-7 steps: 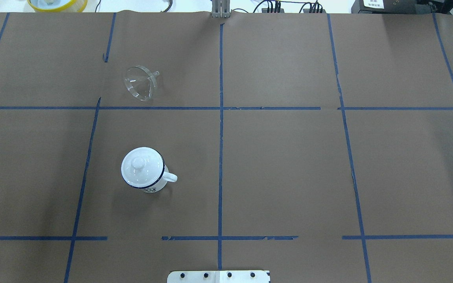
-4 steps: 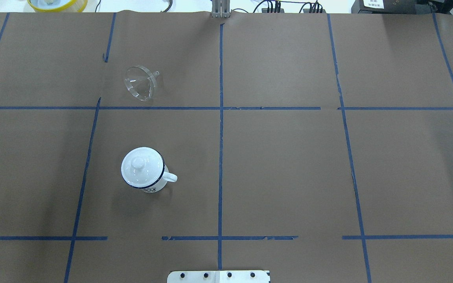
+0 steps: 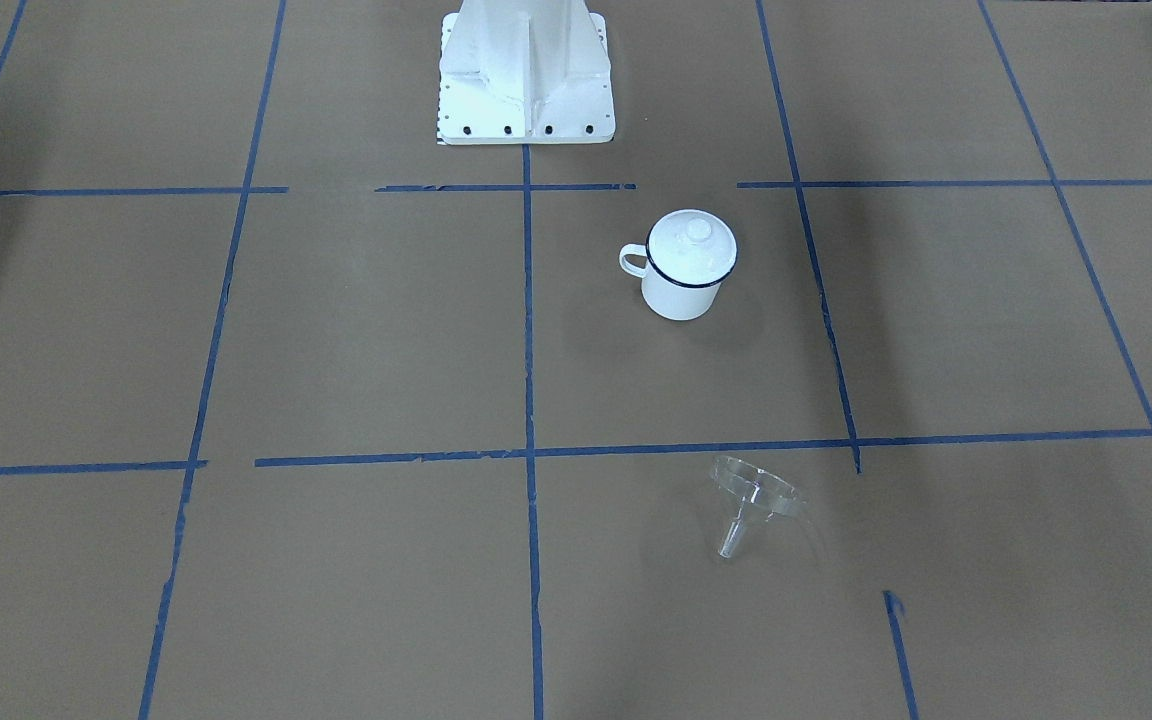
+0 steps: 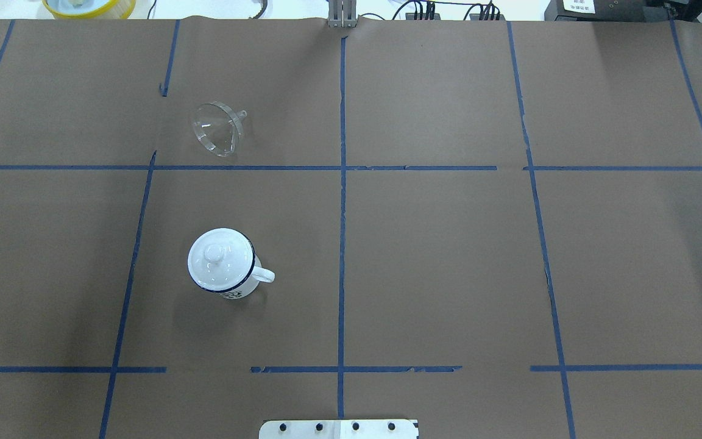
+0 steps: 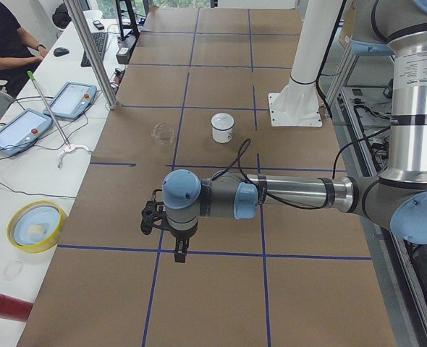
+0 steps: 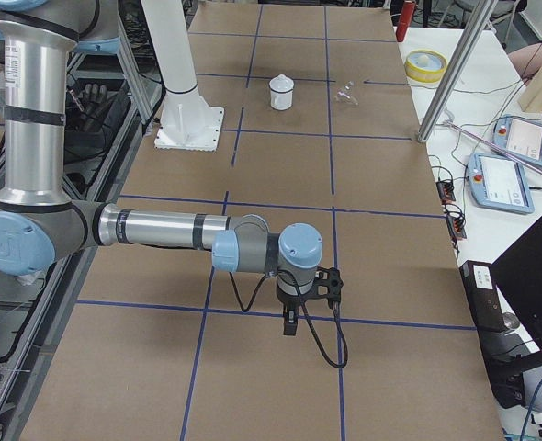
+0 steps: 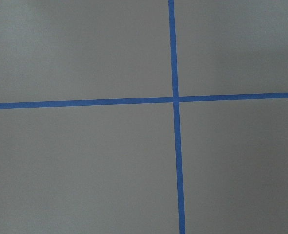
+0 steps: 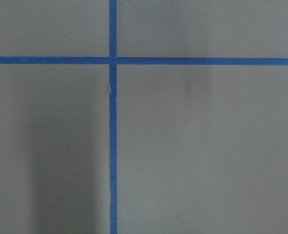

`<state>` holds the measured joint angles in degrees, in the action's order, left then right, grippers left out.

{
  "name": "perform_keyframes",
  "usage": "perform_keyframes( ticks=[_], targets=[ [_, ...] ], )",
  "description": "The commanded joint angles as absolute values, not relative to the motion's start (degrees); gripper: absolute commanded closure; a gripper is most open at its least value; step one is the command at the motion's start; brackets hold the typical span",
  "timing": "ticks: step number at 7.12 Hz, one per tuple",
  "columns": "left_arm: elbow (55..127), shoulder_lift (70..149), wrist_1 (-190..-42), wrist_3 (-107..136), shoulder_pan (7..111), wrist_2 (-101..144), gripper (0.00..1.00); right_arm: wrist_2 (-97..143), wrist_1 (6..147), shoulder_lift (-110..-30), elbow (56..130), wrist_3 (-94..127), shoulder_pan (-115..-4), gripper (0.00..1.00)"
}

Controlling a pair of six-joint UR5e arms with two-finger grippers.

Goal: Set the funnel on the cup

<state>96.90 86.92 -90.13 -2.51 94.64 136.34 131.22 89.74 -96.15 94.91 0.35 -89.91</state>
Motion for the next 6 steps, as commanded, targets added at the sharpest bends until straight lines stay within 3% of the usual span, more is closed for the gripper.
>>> perform_keyframes(
  ticks=[1,4,6],
  targets=[
    [102.88,87.10,-90.00,7.41,91.70,136.23,0.00,131.22,89.74,-96.15,94.83,0.35,-89.91,0.00],
    [115.36,88.23,-89.91,28.32,80.29,136.06,0.00,131.22,89.74,-96.15,94.92,0.35,-89.91,0.00],
    [120.65,93.75,-89.74,51.66,65.91,129.06,0.00,131.22,89.74,-96.15,94.92,0.35,-89.91,0.00]
  ],
)
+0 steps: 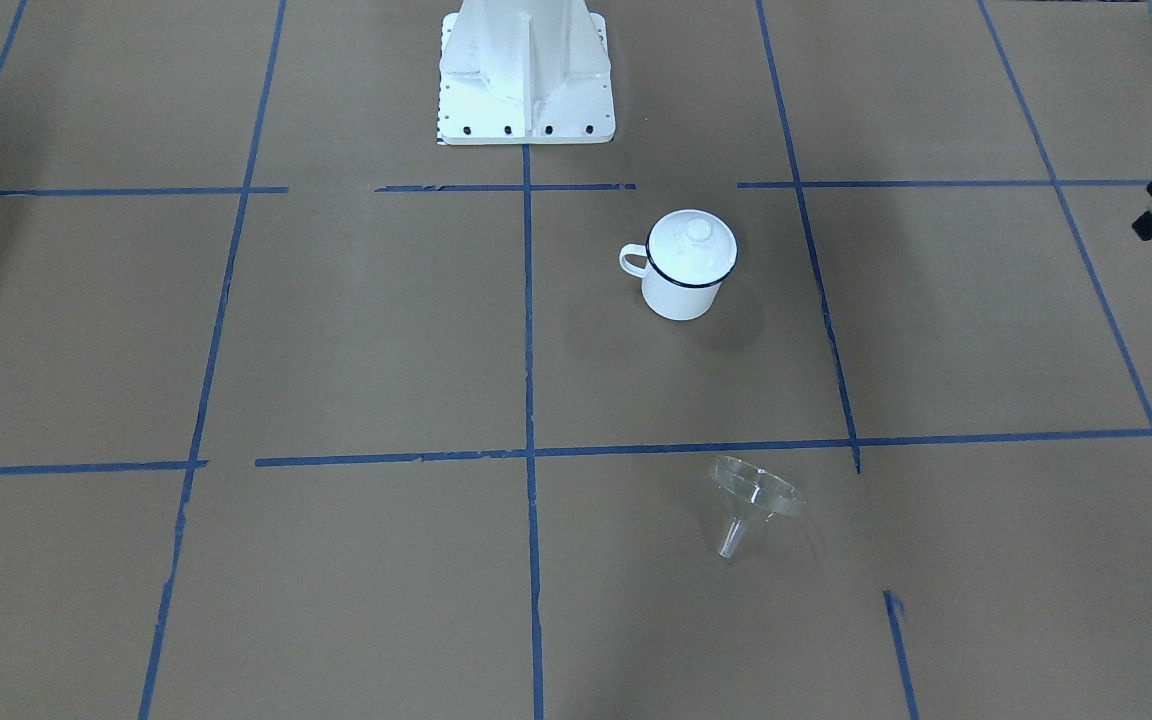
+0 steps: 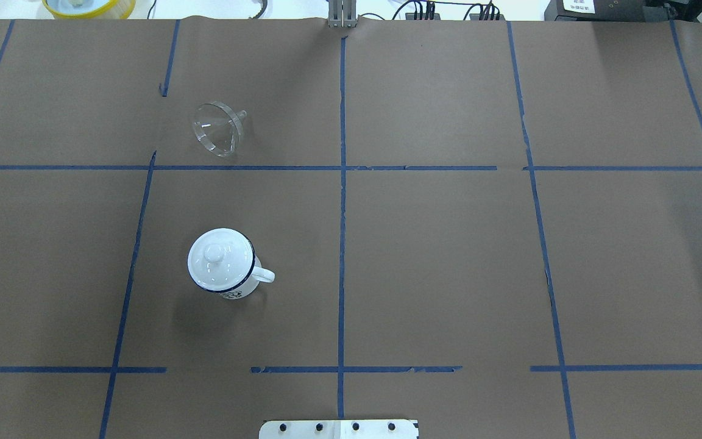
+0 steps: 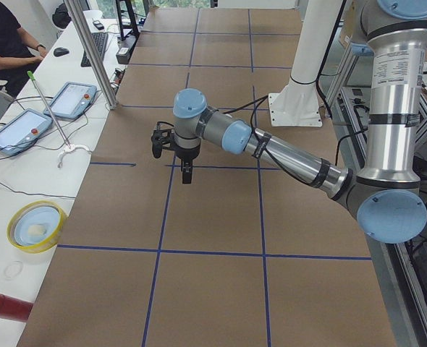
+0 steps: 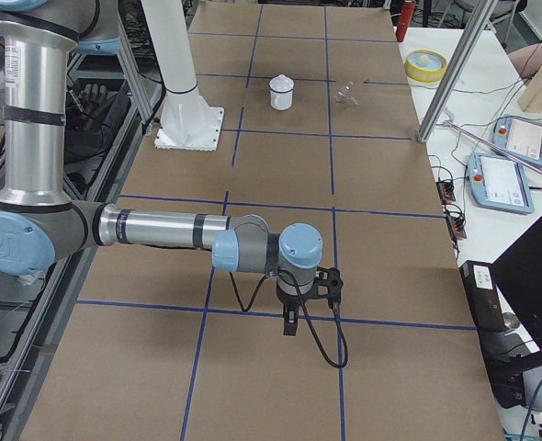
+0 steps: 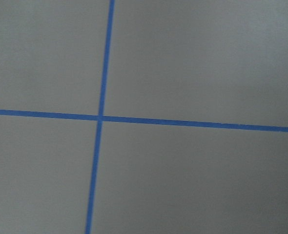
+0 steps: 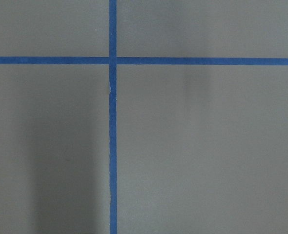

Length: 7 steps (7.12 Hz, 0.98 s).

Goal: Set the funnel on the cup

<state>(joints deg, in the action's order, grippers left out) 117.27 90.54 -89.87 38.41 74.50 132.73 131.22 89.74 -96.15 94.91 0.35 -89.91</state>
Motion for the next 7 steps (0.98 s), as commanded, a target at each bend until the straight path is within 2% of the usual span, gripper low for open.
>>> perform_keyframes(
  ticks=[1,3,4,6,7],
  targets=[
    [120.76,97.43,-89.48,60.38,61.13,128.33,0.00,131.22,89.74,-96.15,94.83,0.35,-89.91,0.00],
    [119.54,105.51,-85.64,73.60,49.19,122.20,0.00,131.22,89.74,-96.15,94.83,0.35,-89.91,0.00],
    [117.53,110.60,-82.04,75.91,46.70,121.99,0.00,131.22,89.74,-96.15,94.92,0.35,-89.91,0.00],
    [114.79,114.16,-81.47,79.97,40.37,118.94,0.01,131.22,89.74,-96.15,94.83,0.35,-89.91,0.00],
    [113.04,115.21,-81.56,82.59,37.04,116.04,0.07,131.22,89.74,-96.15,94.92,0.35,-89.91,0.00]
  ],
)
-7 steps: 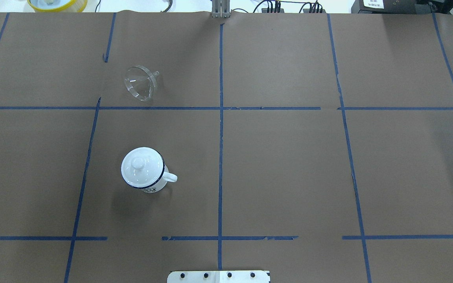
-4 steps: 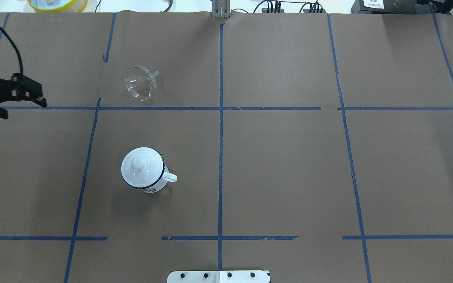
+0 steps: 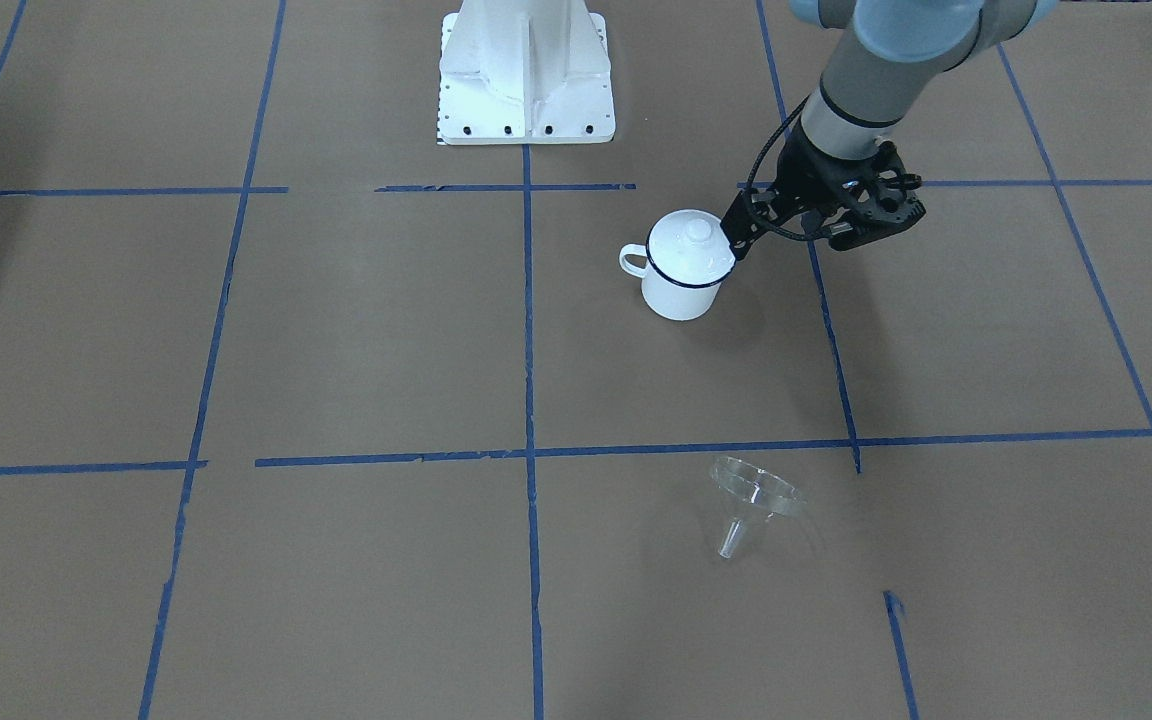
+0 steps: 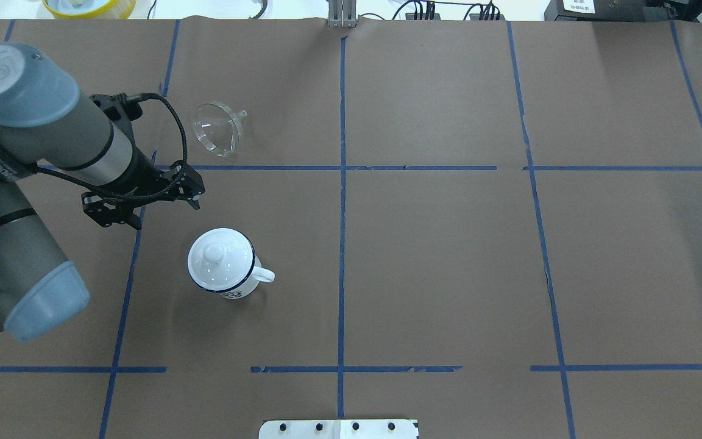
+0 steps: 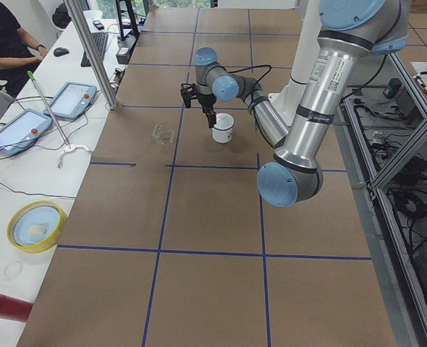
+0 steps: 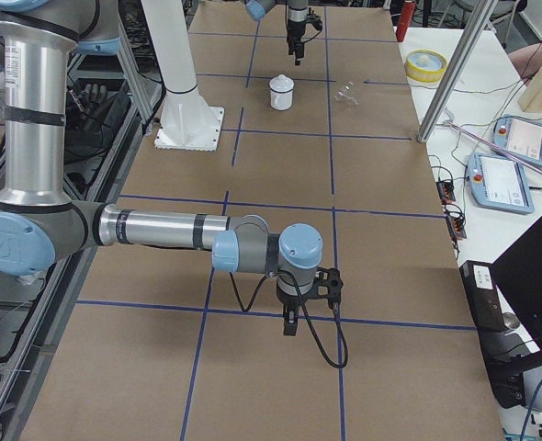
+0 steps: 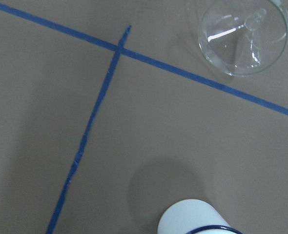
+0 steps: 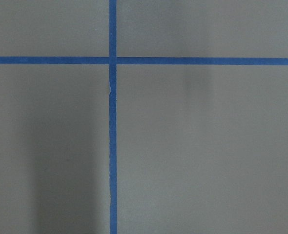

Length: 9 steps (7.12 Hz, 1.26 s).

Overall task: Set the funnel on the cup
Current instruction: 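Move the left gripper down onto the white lid's knob on the mug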

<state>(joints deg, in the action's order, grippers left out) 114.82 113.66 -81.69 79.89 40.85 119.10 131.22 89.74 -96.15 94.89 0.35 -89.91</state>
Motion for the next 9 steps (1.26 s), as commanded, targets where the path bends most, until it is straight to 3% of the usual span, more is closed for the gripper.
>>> perform_keyframes(
  ticks=[1,8,9],
  targets=[
    [112.51,116.09,-81.48,82.88,36.48,116.10,0.07,131.22,89.74,-96.15,94.83,0.35,-89.91,0.00],
    [113.20,116.72,-80.69,87.80,33.75,115.75,0.25,131.22,89.74,-96.15,94.92,0.35,-89.91,0.00],
    [113.12,116.81,-80.68,87.80,33.75,115.84,0.35,131.22,89.74,-96.15,94.92,0.35,-89.91,0.00]
  ],
)
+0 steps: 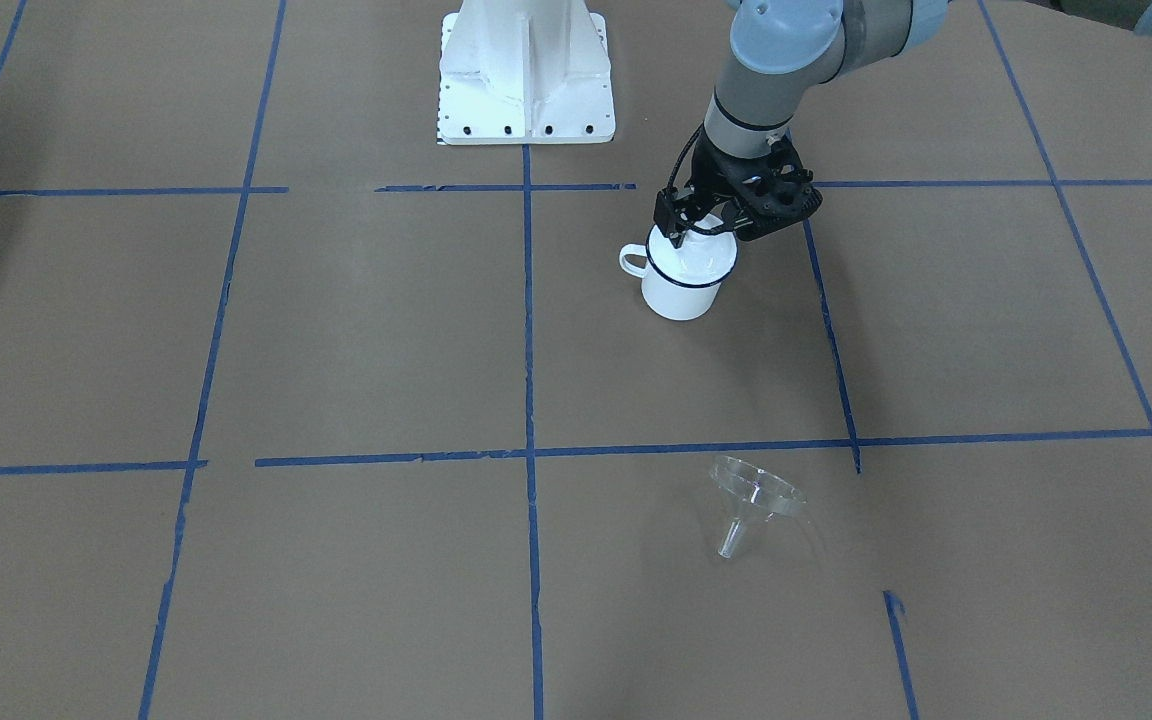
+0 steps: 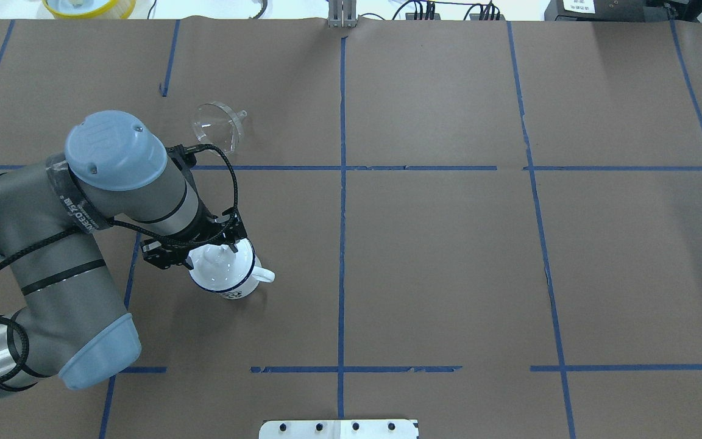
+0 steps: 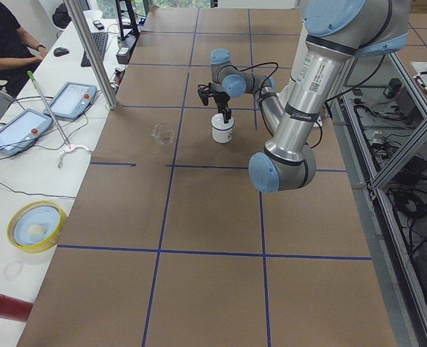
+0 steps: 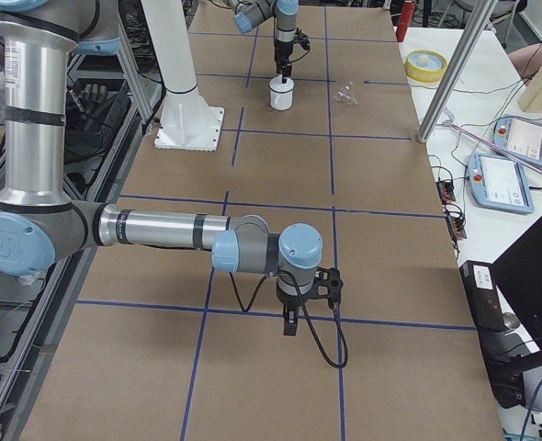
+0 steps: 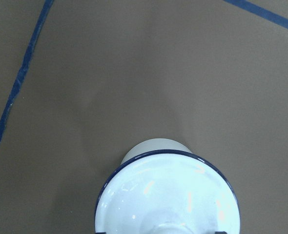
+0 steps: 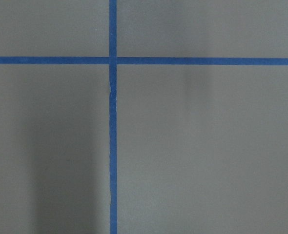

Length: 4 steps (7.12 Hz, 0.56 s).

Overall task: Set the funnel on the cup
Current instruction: 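Close the left gripper on the lid knob and lift the lid off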

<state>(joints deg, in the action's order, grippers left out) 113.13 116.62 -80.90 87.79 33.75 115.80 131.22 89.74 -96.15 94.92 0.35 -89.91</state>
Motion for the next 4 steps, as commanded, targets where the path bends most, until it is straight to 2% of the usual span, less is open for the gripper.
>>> perform_keyframes(
  ticks=[1,3,4],
  targets=[
    [113.20,116.81,-80.68,87.80,33.75,115.84,0.56,131.22,89.74,-96.15,94.92,0.35,-89.91,0.00],
    [113.38,116.98,-80.25,87.80,33.75,115.84,1.00,131.22,89.74,-96.15,94.92,0.35,-89.91,0.00],
    [114.42,118.03,-76.94,87.80,33.84,115.84,1.00,131.22,89.74,-96.15,94.92,0.35,-89.91,0.00]
  ],
)
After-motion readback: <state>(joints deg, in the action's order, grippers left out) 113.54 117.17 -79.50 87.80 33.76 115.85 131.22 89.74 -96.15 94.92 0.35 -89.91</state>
